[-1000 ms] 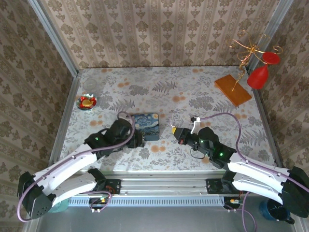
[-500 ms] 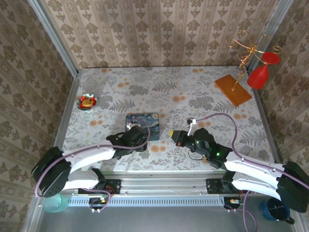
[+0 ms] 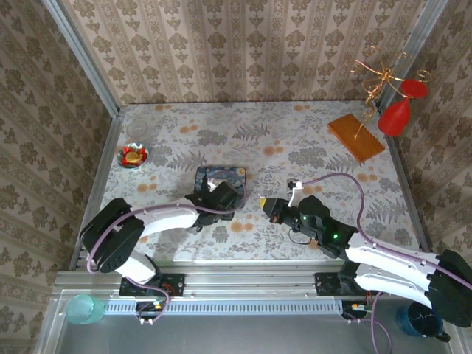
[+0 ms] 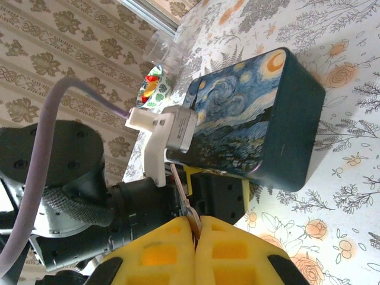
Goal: Unlock a padlock with a key
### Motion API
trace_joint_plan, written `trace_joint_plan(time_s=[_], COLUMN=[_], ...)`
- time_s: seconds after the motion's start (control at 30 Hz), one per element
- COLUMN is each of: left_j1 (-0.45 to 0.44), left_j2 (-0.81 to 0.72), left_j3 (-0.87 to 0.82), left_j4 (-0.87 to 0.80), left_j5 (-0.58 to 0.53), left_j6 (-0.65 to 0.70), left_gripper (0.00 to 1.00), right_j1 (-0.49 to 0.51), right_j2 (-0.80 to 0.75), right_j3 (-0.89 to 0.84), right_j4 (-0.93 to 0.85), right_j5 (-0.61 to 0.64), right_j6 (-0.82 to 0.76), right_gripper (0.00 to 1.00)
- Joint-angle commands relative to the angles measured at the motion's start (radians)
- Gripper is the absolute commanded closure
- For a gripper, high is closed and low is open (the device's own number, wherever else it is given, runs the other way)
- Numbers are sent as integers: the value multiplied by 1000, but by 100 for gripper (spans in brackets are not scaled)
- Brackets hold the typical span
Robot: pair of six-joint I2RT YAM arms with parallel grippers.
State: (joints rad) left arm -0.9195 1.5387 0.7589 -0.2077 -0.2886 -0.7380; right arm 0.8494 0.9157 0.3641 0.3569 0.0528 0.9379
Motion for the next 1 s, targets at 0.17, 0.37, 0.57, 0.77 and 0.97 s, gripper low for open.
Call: trace_joint_plan(time_s=[0.17, 0.37, 0.57, 0.77, 0.97], left_j1=[18, 10, 52, 152, 180], left_j2=[96, -60, -207, -174, -62], left_j3=[136, -70, -266, -365, -394], left_j4=[49, 211, 458, 706, 896], left_j5=[23, 60, 138, 335, 421], left_j6=[41, 42, 81, 95, 54], left_gripper=[51, 47, 44, 42, 42], right_j1=[6, 6, 7, 9, 17], right_j2=[-29, -50, -5, 27, 25], right_j3=[11, -1, 7, 19, 13], right_j4=[-41, -49, -11, 13, 14], right_j5=[48, 57, 38, 16, 25], right_j6=[-15, -12, -6, 6, 16], right_gripper=[100, 100, 100, 100, 100])
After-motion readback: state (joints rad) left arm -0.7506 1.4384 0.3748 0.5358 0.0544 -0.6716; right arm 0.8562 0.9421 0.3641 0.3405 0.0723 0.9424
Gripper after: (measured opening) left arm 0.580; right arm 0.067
